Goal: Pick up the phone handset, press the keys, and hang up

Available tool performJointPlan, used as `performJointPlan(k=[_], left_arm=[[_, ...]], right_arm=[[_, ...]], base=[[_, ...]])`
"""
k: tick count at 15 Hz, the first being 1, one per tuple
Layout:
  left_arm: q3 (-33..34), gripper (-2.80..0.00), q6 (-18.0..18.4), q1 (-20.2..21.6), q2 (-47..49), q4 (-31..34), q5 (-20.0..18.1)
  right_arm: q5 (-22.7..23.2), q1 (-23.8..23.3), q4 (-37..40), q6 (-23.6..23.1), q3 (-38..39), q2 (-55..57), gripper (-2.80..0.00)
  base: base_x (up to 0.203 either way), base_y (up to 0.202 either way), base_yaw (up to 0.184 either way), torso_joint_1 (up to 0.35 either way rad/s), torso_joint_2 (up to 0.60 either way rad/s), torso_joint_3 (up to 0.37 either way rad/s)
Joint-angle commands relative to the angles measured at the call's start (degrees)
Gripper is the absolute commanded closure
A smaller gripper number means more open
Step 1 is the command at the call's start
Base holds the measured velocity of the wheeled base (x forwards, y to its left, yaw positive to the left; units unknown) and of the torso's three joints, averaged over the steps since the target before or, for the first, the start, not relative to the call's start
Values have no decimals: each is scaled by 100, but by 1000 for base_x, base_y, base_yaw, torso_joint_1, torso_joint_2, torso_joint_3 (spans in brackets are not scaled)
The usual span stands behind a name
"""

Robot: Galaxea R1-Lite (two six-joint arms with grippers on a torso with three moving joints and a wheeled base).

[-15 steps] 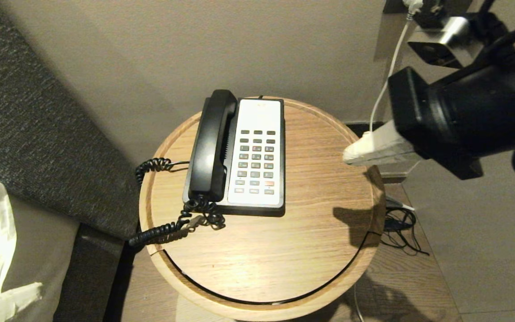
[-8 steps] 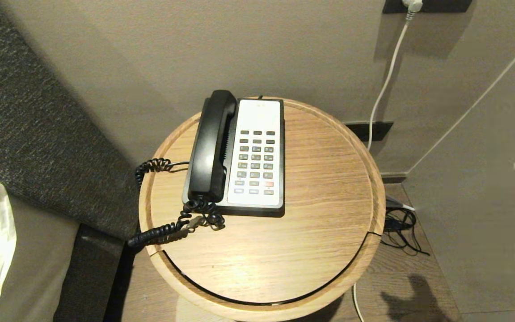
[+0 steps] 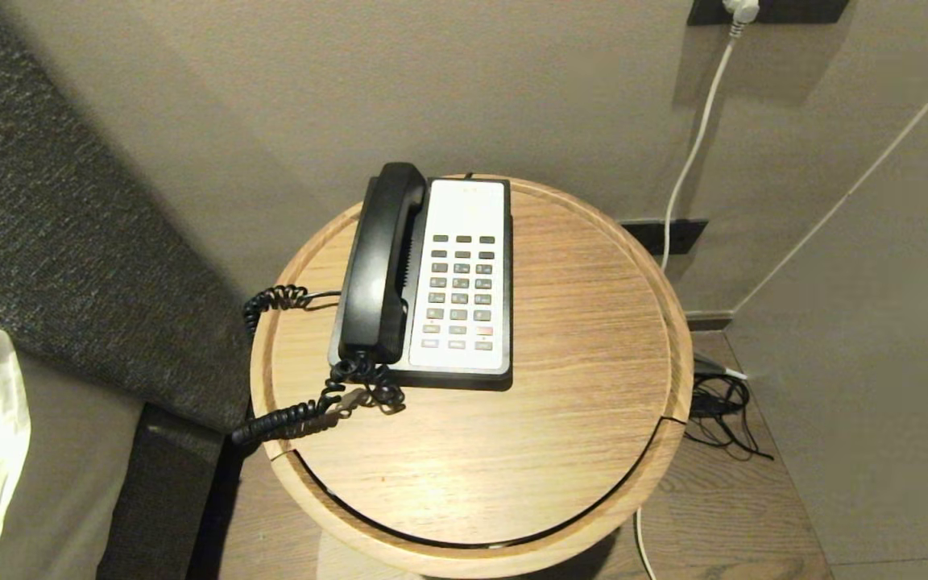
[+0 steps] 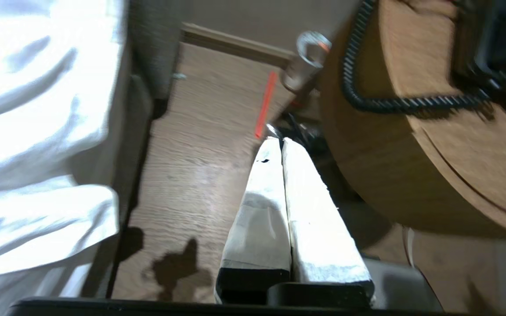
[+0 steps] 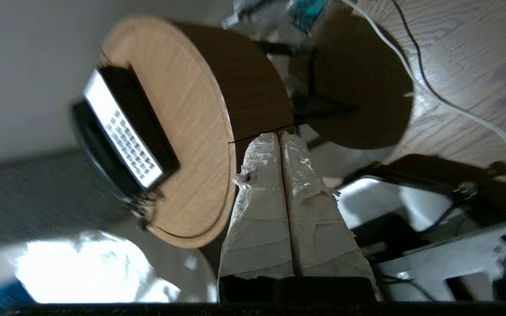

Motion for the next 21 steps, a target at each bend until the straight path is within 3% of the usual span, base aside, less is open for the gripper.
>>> performJointPlan(k=[1, 2, 6, 9, 17, 21], left_arm=[[31, 0, 15, 557, -191, 13, -56], [125, 0, 72, 759, -379, 14, -241], [442, 0, 196, 861, -733, 37, -615], [451, 0, 211, 870, -615, 55, -1280], [767, 0, 224, 879, -738, 69, -2537], [1058, 0, 207, 880, -890, 26, -2589]], right_arm=[[24, -184, 188, 121, 100, -722, 0], [28, -219, 293, 138, 105, -811, 0], [43, -401, 510, 132, 182, -1211, 0], [63, -452, 720, 141, 180, -1412, 0], [219, -679, 1370, 141, 445, -2314, 0], [326, -870, 2089, 125, 633, -3015, 0]], base=[[0, 0, 0, 0, 0, 0], [0, 0, 0, 0, 0, 0], [0, 0, 0, 0, 0, 0], [0, 0, 0, 0, 0, 0], [0, 0, 0, 0, 0, 0], [0, 0, 0, 0, 0, 0]])
